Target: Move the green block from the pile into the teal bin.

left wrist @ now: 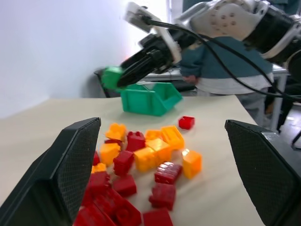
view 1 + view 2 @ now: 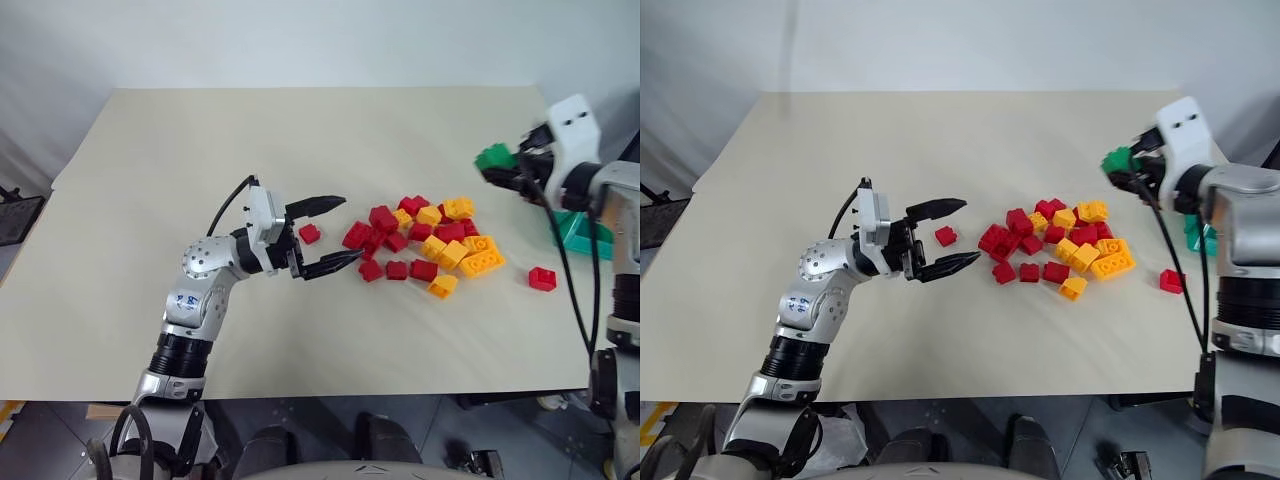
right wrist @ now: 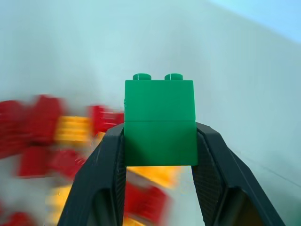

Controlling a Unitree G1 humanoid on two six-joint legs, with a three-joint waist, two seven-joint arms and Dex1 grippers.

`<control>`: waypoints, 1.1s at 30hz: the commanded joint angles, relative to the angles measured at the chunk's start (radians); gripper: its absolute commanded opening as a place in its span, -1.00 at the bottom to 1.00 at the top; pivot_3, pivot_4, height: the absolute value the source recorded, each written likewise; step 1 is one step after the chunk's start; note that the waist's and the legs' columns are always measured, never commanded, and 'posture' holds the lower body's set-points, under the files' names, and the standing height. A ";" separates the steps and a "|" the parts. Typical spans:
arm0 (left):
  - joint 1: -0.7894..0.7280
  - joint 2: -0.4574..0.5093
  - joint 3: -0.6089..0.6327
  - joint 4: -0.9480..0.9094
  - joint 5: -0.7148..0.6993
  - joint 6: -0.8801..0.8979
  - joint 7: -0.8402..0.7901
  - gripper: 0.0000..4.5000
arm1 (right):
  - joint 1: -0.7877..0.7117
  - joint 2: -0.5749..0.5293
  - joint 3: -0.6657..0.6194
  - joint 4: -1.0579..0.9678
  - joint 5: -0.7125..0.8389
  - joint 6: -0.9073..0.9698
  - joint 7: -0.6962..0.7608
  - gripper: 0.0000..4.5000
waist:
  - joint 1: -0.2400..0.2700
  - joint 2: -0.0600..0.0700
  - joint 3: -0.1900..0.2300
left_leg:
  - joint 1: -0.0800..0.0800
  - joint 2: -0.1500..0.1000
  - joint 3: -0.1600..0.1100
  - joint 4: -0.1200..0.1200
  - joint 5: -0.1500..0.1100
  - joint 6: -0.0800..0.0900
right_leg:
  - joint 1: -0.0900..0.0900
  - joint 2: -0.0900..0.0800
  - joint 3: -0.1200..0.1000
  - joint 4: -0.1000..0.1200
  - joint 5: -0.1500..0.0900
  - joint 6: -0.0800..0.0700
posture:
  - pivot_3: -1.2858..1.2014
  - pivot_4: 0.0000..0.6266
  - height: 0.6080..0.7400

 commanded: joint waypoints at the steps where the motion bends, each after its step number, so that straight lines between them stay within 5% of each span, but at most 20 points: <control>1: -0.018 0.007 0.008 0.006 0.004 0.031 0.029 1.00 | -0.018 -0.070 -0.065 0.116 -0.057 -0.073 -0.127 -0.34 | -0.002 0.000 0.000 | 0.000 0.000 0.001 0.000 0.000 0.000 | 0.000 0.000 0.000 0.000 0.000 0.000 | 0.03 -0.52 1.00; 17: 0.024 0.115 0.017 0.030 0.015 -0.025 -0.063 1.00 | -0.300 -0.127 0.011 1.013 -0.172 -0.564 -0.329 -0.34 | -0.025 0.001 0.001 | 0.000 0.001 0.005 -0.001 0.000 0.000 | 0.000 0.001 0.001 -0.003 0.000 0.000 | 0.03 -0.52 1.00; 26: 0.059 0.123 0.020 -0.014 0.008 -0.010 -0.050 1.00 | -0.380 -0.105 0.046 1.122 -0.186 -0.648 -0.290 0.99 | -0.031 0.004 0.002 | 0.001 0.001 0.005 -0.001 0.000 0.000 | 0.000 0.001 0.001 -0.002 0.000 0.001 | 0.03 -0.52 1.00; 33: 0.051 0.127 0.016 0.015 0.026 0.017 -0.015 1.00 | -0.373 -0.124 0.060 1.119 -0.196 -0.648 -0.260 0.99 | -0.026 0.004 0.002 | 0.000 0.001 0.004 -0.001 0.000 0.000 | 0.000 0.001 0.002 -0.002 0.001 0.001 | 0.03 -0.52 1.00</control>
